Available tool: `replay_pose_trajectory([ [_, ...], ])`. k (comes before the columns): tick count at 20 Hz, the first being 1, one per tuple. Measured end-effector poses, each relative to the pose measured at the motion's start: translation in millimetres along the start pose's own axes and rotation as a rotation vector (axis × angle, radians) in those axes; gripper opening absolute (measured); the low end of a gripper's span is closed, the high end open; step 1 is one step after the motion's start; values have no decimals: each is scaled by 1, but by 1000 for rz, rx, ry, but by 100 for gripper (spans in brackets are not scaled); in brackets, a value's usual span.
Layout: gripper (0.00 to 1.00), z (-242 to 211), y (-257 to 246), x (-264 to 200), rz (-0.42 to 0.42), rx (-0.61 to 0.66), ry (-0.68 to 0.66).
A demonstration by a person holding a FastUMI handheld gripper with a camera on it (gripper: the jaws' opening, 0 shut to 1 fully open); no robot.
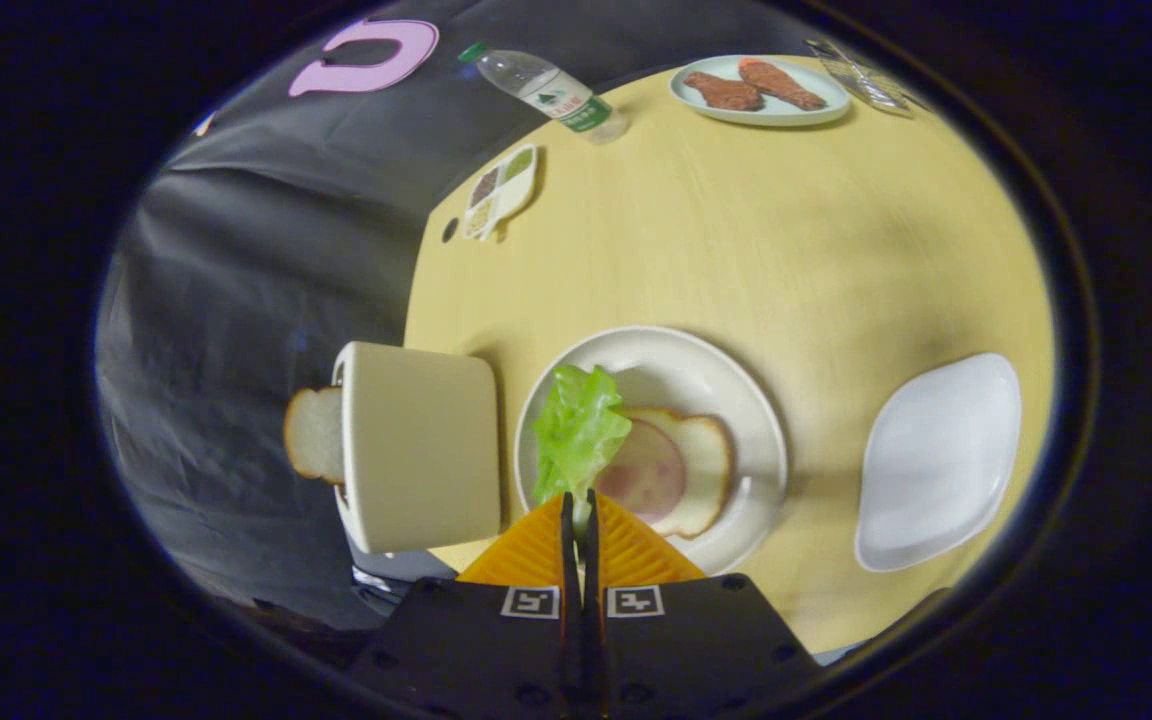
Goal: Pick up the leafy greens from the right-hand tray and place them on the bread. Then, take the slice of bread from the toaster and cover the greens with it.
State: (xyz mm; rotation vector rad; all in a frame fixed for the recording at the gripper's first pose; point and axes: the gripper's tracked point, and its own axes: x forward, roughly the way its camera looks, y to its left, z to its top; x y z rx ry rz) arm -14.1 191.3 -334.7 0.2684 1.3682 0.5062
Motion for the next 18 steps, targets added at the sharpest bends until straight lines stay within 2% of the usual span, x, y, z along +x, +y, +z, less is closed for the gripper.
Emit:
replay_pose_trajectory([
  [2, 4, -5, -18, 2, -70, -24, 18],
  [5, 3, -16, -29, 8, -125, -75, 48],
  [15, 13, -14, -36, 5, -173, -93, 16],
  [18, 36, -9, -36, -1, -175, -77, -17],
])
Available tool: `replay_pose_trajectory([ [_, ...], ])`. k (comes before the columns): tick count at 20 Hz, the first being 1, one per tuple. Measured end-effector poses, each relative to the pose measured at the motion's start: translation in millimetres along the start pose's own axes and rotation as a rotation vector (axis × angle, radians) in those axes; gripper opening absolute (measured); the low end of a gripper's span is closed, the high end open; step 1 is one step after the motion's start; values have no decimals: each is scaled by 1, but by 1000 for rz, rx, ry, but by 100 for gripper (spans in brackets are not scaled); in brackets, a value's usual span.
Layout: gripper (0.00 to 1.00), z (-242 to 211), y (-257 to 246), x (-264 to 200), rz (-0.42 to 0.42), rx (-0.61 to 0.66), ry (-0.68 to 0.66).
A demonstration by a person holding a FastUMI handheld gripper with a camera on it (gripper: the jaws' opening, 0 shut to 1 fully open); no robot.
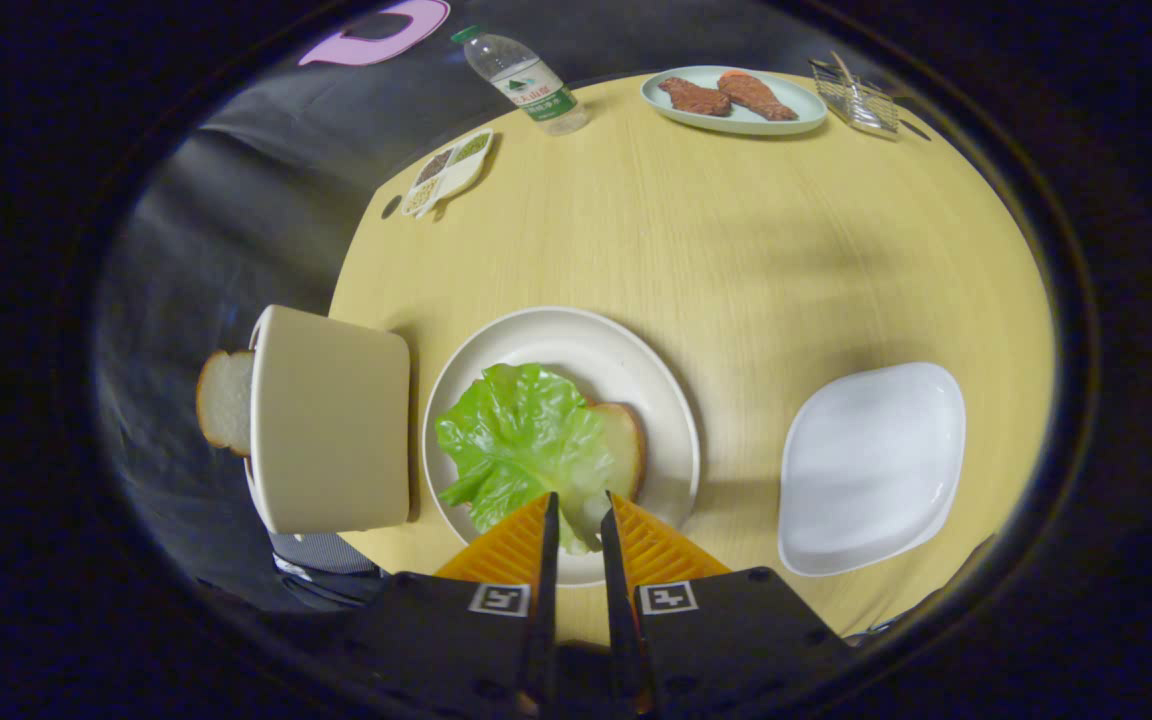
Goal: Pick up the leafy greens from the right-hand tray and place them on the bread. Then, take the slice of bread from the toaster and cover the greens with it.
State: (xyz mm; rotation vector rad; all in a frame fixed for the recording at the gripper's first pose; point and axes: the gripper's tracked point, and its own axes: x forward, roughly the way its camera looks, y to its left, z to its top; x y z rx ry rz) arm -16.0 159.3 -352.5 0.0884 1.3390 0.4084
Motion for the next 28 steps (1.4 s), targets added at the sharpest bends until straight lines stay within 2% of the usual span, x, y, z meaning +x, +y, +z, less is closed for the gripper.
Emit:
replay_pose_trajectory([
  [4, 65, 6, 3, -19, 10, 61, -23],
  [9, 100, 13, 21, -44, 70, 151, -33],
  [11, 100, 13, 35, -54, 88, 187, -28],
  [14, 100, 5, 64, -63, 102, 158, -1],
  [20, 100, -17, 153, -72, 209, 156, 131],
  [25, 100, -8, 222, -75, 257, 220, 177],
  [28, 100, 10, 268, -75, 309, 208, 161],
])
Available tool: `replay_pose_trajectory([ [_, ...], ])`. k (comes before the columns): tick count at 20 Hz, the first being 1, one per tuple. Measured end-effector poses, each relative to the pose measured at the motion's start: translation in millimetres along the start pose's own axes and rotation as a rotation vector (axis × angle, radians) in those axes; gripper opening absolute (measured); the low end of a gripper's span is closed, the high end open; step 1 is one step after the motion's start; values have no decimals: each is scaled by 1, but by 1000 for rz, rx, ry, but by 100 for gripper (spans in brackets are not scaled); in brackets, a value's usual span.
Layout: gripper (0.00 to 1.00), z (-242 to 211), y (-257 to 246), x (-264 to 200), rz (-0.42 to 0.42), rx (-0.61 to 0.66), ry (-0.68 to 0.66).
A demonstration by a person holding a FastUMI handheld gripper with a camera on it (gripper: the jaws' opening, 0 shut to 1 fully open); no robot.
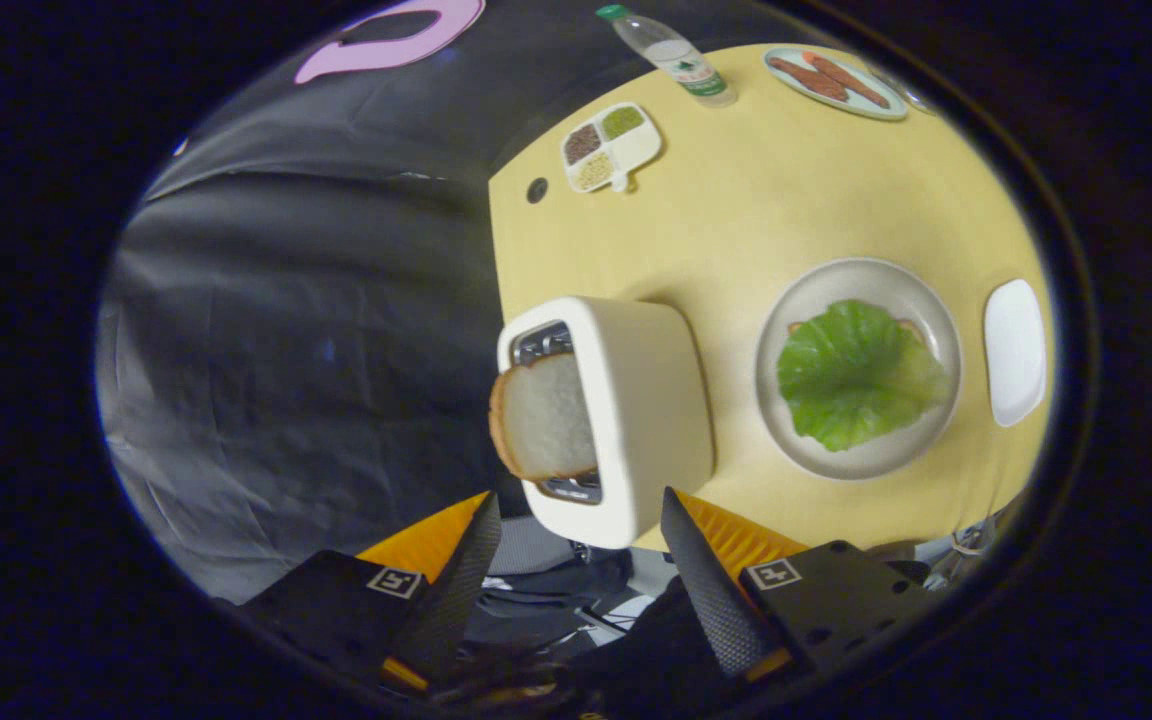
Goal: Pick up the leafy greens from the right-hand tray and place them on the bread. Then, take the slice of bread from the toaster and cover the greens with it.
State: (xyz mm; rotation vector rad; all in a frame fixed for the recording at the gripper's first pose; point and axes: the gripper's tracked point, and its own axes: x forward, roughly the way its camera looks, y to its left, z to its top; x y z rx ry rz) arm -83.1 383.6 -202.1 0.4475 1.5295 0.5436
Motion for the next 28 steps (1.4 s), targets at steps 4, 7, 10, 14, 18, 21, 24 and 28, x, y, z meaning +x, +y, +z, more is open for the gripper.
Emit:
replay_pose_trajectory([
  [4, 100, 5, 39, 26, 6, -69, -8],
  [7, 99, 11, 36, 47, -37, -86, -26],
  [10, 77, 27, 24, 62, -78, -86, -73],
  [14, 53, 27, 19, 68, -107, -96, -77],
  [18, 35, 21, 12, 65, -133, -98, -63],
  [21, 34, 21, -4, 61, -183, -118, -61],
  [24, 27, 13, -17, 66, -206, -108, -51],
  [28, 14, 19, -16, 58, -189, -93, -54],
])
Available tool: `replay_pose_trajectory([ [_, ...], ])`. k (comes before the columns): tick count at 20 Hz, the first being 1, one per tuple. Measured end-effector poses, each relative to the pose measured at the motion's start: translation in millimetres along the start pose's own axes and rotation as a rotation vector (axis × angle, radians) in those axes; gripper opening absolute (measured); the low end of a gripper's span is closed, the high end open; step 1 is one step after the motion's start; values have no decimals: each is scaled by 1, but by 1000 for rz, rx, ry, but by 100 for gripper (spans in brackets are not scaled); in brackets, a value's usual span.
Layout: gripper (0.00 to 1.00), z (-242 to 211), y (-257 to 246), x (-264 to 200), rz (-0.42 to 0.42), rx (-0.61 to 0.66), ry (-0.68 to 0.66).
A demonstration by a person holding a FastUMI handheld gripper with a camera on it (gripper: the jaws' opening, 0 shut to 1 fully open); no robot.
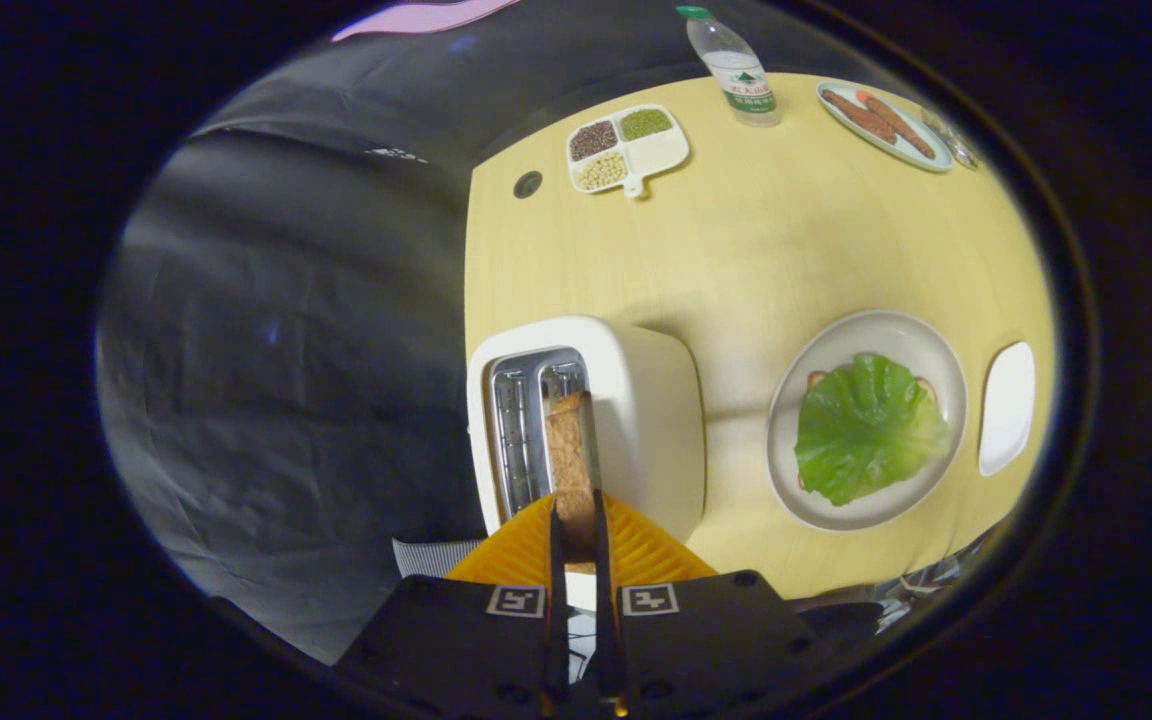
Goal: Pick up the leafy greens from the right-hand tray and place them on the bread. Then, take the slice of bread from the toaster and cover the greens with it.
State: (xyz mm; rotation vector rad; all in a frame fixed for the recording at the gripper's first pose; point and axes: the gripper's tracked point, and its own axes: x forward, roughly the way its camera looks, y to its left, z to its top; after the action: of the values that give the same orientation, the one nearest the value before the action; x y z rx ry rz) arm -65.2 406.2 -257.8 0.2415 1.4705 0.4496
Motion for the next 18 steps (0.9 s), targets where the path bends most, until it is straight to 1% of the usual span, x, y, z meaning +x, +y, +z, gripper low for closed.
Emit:
replay_pose_trajectory([
  [2, 5, -3, 2, -5, 11, -17, -4],
  [5, 5, -8, 7, -16, 44, -36, -9],
  [9, 5, -11, 6, -44, 113, -83, -43],
  [12, 5, -4, 4, -76, 205, -70, -82],
  [13, 5, 1, -1, -88, 229, -58, -107],
  [15, 5, 15, -26, -109, 244, -34, -181],
  [17, 5, 26, -61, -119, 233, 12, -242],
  [18, 5, 28, -80, -120, 224, 46, -252],
])
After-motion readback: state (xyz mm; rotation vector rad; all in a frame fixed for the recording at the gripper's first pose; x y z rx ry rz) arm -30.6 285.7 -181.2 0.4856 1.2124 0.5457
